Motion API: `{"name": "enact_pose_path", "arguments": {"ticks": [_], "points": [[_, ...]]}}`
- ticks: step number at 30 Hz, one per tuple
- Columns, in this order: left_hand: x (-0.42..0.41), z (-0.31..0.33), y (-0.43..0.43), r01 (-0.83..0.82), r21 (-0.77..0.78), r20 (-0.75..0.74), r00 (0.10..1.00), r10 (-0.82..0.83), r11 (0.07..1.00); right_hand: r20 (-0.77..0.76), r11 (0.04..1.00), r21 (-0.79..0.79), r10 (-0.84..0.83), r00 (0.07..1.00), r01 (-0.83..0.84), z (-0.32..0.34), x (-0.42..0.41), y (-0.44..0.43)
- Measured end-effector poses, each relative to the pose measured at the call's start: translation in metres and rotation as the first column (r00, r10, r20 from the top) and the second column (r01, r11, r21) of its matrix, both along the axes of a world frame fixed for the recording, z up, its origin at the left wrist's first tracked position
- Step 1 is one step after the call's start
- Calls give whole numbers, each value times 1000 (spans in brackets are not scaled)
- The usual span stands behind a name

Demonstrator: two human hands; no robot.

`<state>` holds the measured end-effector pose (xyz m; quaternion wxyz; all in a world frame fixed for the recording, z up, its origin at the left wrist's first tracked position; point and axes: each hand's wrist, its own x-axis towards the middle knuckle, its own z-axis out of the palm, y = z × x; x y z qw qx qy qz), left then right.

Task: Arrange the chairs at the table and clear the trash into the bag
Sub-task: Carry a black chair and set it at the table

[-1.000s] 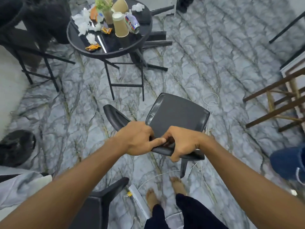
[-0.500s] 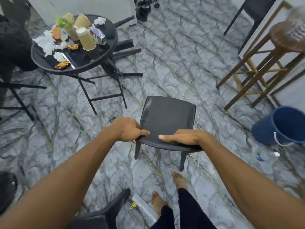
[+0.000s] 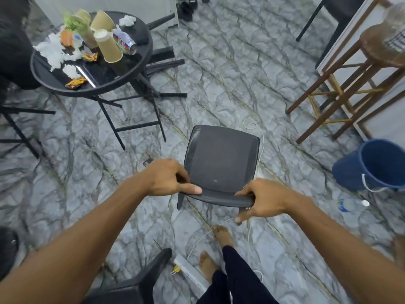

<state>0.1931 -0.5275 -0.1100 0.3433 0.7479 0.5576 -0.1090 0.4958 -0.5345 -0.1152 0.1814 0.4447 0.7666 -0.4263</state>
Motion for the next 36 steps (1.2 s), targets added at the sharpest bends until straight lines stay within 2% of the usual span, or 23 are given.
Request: {"name": "enact_pose_path", "arguments": {"ticks": [2,4,6,9,12,18,21,25,27,30,33,36], "points": [[13,0,-13,146,80,-35,989,-144,986,-95,965,259,3,996,22,-6,-12,-9],[18,-7,-17,225,192,-125,971,-204,955,-93,896,443,38,995,7,-15,-23,-17],[15,-13,-20,195,263,-149,976,-160,945,-79,841,541,58,995,-6,-25,-28,-26],[7,-18,-26,125,404,-64,992,-108,906,-156,730,684,164,974,-13,-31,-30,-24],[-14,-17,-26,72,500,-8,997,-78,863,-203,665,747,248,947,-14,-25,-48,-9],[-60,-1,-26,-136,558,43,990,134,819,-253,551,835,404,879,-13,-5,-98,33],[-66,3,-40,-178,511,6,979,204,841,-290,588,807,463,837,-46,-15,-109,42],[-65,-2,-59,-273,446,131,962,239,853,-422,688,720,325,846,95,-28,-117,33],[-66,-3,-55,-295,467,154,955,252,834,-369,712,700,293,882,56,-24,-125,34],[-64,-6,-46,-255,509,118,967,227,822,-239,677,736,292,926,-24,-24,-137,40],[-60,-13,-38,-275,550,108,960,260,788,-310,640,767,307,900,46,-31,-142,51],[-67,-20,-35,-385,623,173,917,360,681,-402,580,806,392,827,116,-28,-155,67]]}}
